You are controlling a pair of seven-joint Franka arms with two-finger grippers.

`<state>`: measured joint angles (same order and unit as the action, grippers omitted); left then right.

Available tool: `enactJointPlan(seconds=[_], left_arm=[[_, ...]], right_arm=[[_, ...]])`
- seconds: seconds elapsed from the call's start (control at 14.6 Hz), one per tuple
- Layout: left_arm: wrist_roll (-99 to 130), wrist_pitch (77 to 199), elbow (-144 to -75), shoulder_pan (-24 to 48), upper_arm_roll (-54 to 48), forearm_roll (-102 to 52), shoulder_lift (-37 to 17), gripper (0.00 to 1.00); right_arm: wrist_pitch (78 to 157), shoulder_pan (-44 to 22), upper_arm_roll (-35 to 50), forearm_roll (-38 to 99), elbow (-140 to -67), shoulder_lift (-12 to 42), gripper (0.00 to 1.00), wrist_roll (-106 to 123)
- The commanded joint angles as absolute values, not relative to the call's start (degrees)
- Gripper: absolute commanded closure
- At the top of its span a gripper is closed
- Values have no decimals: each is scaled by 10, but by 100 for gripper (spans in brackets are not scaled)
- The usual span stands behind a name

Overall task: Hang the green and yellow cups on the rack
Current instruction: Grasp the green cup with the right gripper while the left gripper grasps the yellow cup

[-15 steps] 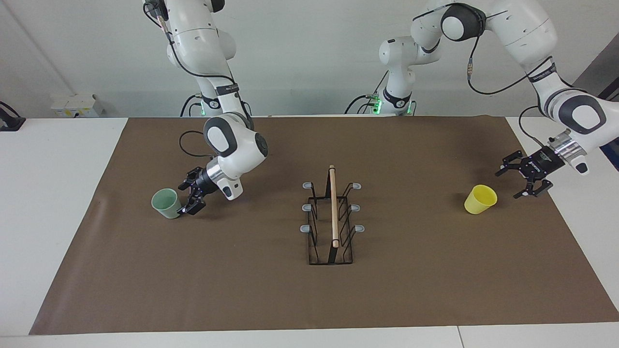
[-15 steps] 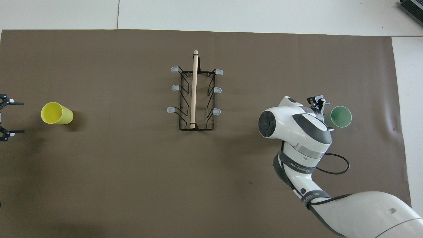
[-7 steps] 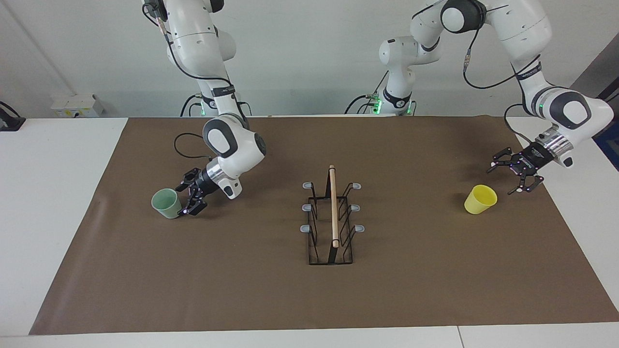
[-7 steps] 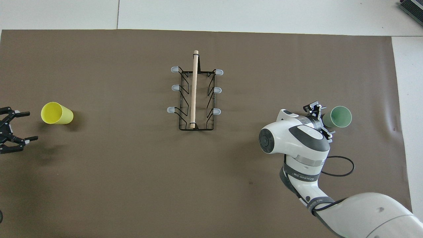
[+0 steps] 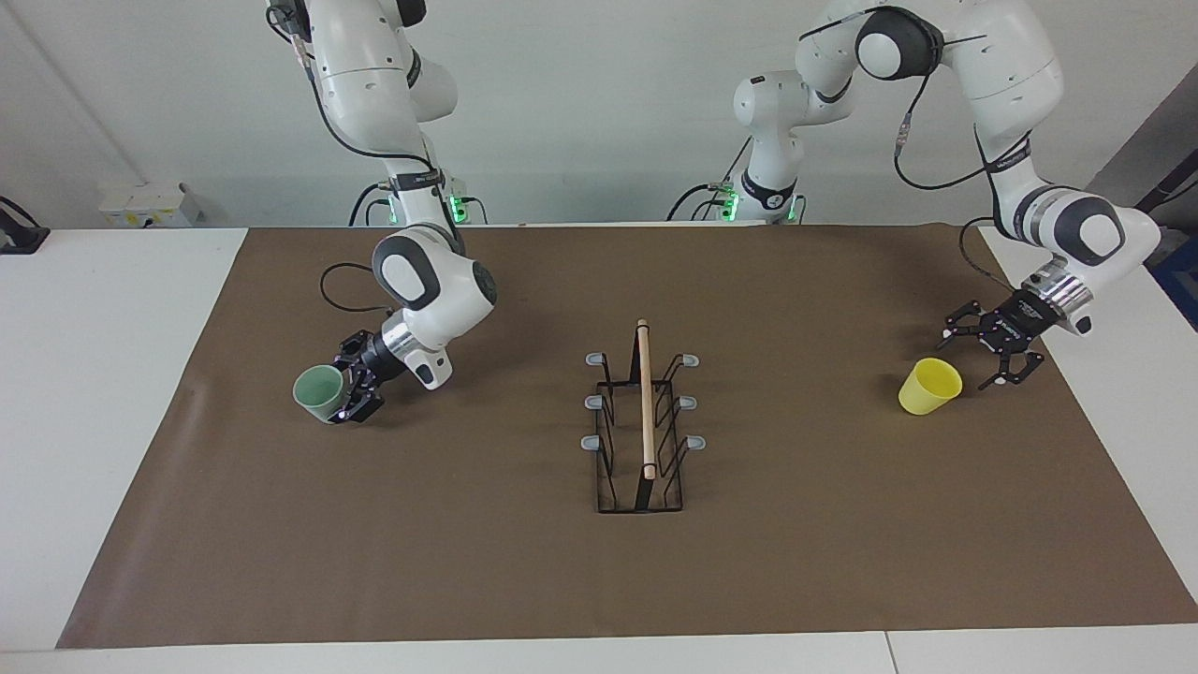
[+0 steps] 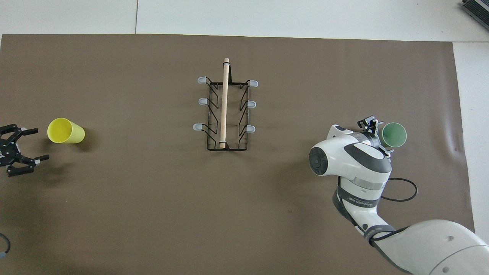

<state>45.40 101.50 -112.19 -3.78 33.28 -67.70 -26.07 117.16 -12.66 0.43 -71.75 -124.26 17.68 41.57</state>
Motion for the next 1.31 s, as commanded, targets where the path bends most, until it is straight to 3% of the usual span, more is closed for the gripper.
enactJointPlan(seconds=[0.0, 0.21, 0.34, 0.41, 0.48, 0.55, 0.82, 1.24], left_arm=[[446, 1020, -1123, -28, 329, -701, -271, 0], [420, 1023, -1156, -17, 329, -740, -265, 0], [381, 1036, -1189, -4, 330, -775, -261, 0], [380, 1044, -1194, -2, 329, -787, -258, 0], [380, 1048, -1195, 6, 329, -795, -258, 0], [380, 1056, -1201, 13, 329, -811, -258, 0], [376, 1058, -1234, 20, 328, -857, -248, 0], [374, 1053, -1236, 20, 323, -878, -243, 0]], right_arm=[[1195, -111, 7, -737, -1257, 164, 0, 403], [1196, -105, 7, -742, -1259, 164, 0, 395], [1196, -105, 7, -742, -1259, 164, 6, 387], [1196, -105, 7, -742, -1260, 164, 20, 377], [1197, -105, 8, -742, -1260, 164, 46, 374], [1196, -106, 8, -742, -1260, 164, 99, 367], [1195, -103, 8, -700, -1246, 158, 100, 333], [1186, -100, 7, -492, -1187, 127, 100, 373]])
